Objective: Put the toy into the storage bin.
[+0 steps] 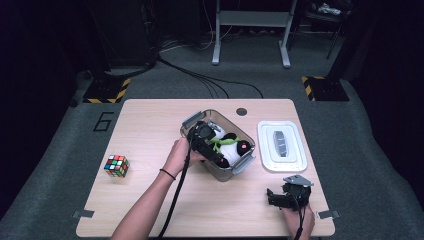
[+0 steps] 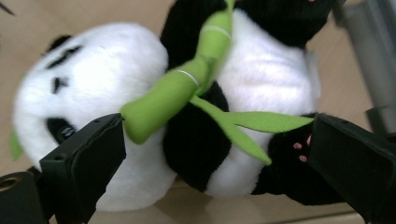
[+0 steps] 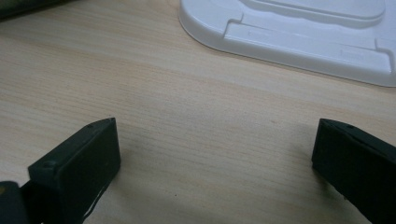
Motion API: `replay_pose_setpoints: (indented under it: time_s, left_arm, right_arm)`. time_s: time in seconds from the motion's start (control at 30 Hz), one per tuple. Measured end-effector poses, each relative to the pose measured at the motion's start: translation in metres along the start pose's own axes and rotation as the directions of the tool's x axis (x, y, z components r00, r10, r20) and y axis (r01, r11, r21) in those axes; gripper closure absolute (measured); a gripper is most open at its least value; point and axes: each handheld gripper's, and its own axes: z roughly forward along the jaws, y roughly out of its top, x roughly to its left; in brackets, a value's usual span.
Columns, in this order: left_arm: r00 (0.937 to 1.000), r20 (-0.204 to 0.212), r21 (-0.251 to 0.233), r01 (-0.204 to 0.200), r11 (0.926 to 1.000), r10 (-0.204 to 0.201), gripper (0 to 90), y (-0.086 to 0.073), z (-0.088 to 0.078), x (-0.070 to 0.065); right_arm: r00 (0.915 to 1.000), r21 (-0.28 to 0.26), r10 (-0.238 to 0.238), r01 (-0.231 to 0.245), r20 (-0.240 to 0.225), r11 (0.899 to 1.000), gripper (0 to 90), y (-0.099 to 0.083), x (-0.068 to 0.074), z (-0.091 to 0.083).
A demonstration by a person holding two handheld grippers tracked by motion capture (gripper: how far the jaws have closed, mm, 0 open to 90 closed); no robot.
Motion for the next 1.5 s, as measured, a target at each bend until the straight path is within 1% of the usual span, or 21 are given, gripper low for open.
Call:
replay_pose_setpoints:
  time_s: [0.07,0.1,0.13,0.17,0.23,0.37,0.5,0.53,0.7,0.73,0.77,0.83,0.87,1.0,1.2,1.27,1.3,1.33,1.37,1.47,1.5]
  left_arm:
    - [0.9998,-0.011,-0.031,0.014,0.9994,-0.015,5.3,-0.002,-0.007,0.002]
    - [0.9996,-0.004,-0.047,0.028,0.9985,-0.028,5.0,-0.003,-0.01,0.003]
    - [0.9996,0.005,-0.052,0.028,0.9983,-0.027,4.6,-0.005,-0.013,0.005]
    - [0.9993,0.005,-0.062,0.038,0.9974,-0.037,4.0,-0.006,-0.016,0.006]
    - [0.9987,-0.003,-0.075,0.05,0.9959,-0.05,3.2,-0.009,-0.021,0.009]
    - [0.9973,-0.016,-0.096,0.07,0.993,-0.071,2.0,-0.014,-0.03,0.014]
    - [0.996,-0.042,-0.12,0.074,0.99,-0.079,1.0,-0.021,-0.041,0.017]
    - [0.9955,-0.043,-0.122,0.078,0.9894,-0.084,0.7,-0.022,-0.043,0.018]
    - [0.9924,-0.075,-0.143,0.086,0.986,-0.098,0.2,-0.034,-0.055,0.023]
    - [0.9916,-0.08,-0.138,0.09,0.9862,-0.102,0.3,-0.036,-0.057,0.024]
    - [0.9898,-0.084,-0.15,0.101,0.9836,-0.115,0.2,-0.039,-0.058,0.026]
    - [0.9882,-0.096,-0.149,0.104,0.9833,-0.119,0.2,-0.046,-0.062,0.03]
    - [0.986,-0.102,-0.16,0.115,0.9804,-0.133,0.2,-0.049,-0.063,0.031]
    - [0.9806,-0.122,-0.167,0.132,0.9771,-0.153,0.2,-0.062,-0.07,0.037]
    - [0.9693,-0.156,-0.178,0.162,0.9705,-0.19,0.1,-0.085,-0.078,0.048]
    - [0.9638,-0.169,-0.186,0.175,0.9669,-0.206,0.0,-0.092,-0.081,0.051]
    - [0.9627,-0.171,-0.187,0.177,0.9661,-0.21,0.0,-0.096,-0.082,0.053]
    - [0.9622,-0.175,-0.177,0.178,0.968,-0.209,0.0,-0.1,-0.084,0.055]
    - [0.96,-0.179,-0.179,0.183,0.9666,-0.215,0.0,-0.104,-0.085,0.056]
    - [0.9548,-0.197,-0.182,0.188,0.9652,-0.223,0.0,-0.116,-0.088,0.06]
    - [0.9523,-0.199,-0.187,0.194,0.9629,-0.231,0.0,-0.12,-0.09,0.061]
  right_arm:
    - [1.0,0.0,0.0,0.0,0.0,1.0,0.1,0.0,0.0,0.0]
    - [1.0,0.0,0.0,0.0,0.0,1.0,0.1,0.0,0.0,0.0]
    - [1.0,0.0,0.0,0.0,0.0,1.0,0.1,0.0,0.0,0.0]
    - [1.0,0.0,0.0,0.0,0.0,1.0,0.1,0.0,0.0,0.0]
    - [1.0,0.0,0.0,0.0,0.0,1.0,0.1,0.0,0.0,0.0]
    - [1.0,-0.001,0.0,0.0,0.0,1.0,0.1,0.0,0.0,0.0]
    - [1.0,-0.001,0.0,0.0,0.0,1.0,0.1,0.0,0.0,0.0]
    - [1.0,0.0,0.0,0.0,0.0,1.0,0.2,0.0,0.0,0.0]
    - [1.0,-0.001,0.001,-0.001,0.0,1.0,0.1,0.0,0.0,0.0]
    - [1.0,-0.001,0.0,0.0,0.0,1.0,0.1,0.0,0.0,0.0]
    - [1.0,0.0,0.001,-0.001,0.0,1.0,0.1,0.0,0.0,0.0]
    - [1.0,-0.001,0.0,0.0,0.0,1.0,0.1,0.0,0.0,0.0]
    - [1.0,0.0,0.0,0.0,0.0,1.0,0.1,0.0,0.0,0.0]
    - [1.0,0.0,0.0,0.0,0.0,1.0,0.1,0.0,0.0,0.0]
    - [1.0,0.0,0.0,0.0,0.0,1.0,0.1,0.0,0.0,0.0]
    - [1.0,0.0,0.0,0.0,0.0,1.0,0.1,0.0,0.0,0.0]
    - [1.0,-0.001,0.0,0.0,0.0,1.0,0.1,0.0,0.0,0.0]
    - [1.0,-0.002,-0.004,0.004,0.0,1.0,0.1,0.0,0.0,0.0]
    - [1.0,-0.001,-0.003,0.003,0.0,1.0,0.1,0.0,0.0,0.0]
    - [1.0,-0.001,-0.002,0.002,0.0,1.0,0.1,0.0,0.0,0.0]
    - [1.0,-0.001,-0.003,0.003,0.0,1.0,0.1,0.0,0.0,0.0]
